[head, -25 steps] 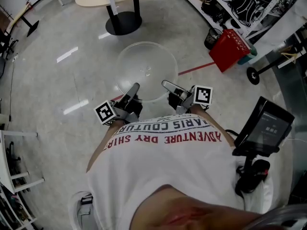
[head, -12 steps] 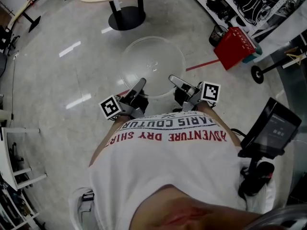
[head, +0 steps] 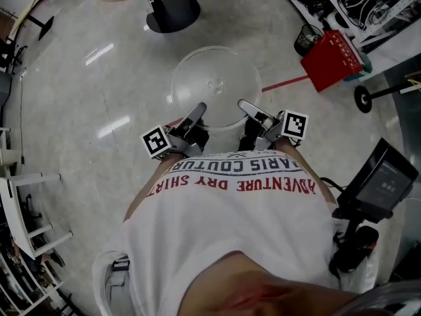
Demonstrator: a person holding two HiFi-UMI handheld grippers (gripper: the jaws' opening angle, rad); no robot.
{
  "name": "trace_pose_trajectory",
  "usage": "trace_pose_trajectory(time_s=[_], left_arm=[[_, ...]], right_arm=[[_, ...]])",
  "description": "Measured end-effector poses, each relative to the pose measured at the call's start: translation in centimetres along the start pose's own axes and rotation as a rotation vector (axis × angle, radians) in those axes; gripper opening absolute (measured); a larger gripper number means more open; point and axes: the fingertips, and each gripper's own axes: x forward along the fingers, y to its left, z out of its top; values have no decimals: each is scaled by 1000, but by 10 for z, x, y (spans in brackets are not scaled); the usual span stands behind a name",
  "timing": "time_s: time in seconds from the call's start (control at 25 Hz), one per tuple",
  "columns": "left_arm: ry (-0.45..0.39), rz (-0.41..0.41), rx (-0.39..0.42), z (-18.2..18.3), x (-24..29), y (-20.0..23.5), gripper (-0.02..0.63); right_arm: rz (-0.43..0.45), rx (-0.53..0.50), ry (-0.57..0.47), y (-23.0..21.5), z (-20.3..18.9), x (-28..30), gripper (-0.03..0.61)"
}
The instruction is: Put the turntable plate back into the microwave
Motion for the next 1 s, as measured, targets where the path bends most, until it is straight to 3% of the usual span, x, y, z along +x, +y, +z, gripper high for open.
trace_pose_trajectory(time_s=[0.4,0.52,0.84,1.0], left_arm=[[-2,-9,5,29,260,29,28],[-18,-19,25,45,316,35,28],[-75,-11,37,70,307,30,28],[-116,-8,4,118,324,55,28]], right_arm=[[7,-23,-10,-65,254,-33,49],[29,-39,8,-79,312,-29,49],[57,-16,50,-74,313,2,49],[37,-13,83,-99,342,47,49]])
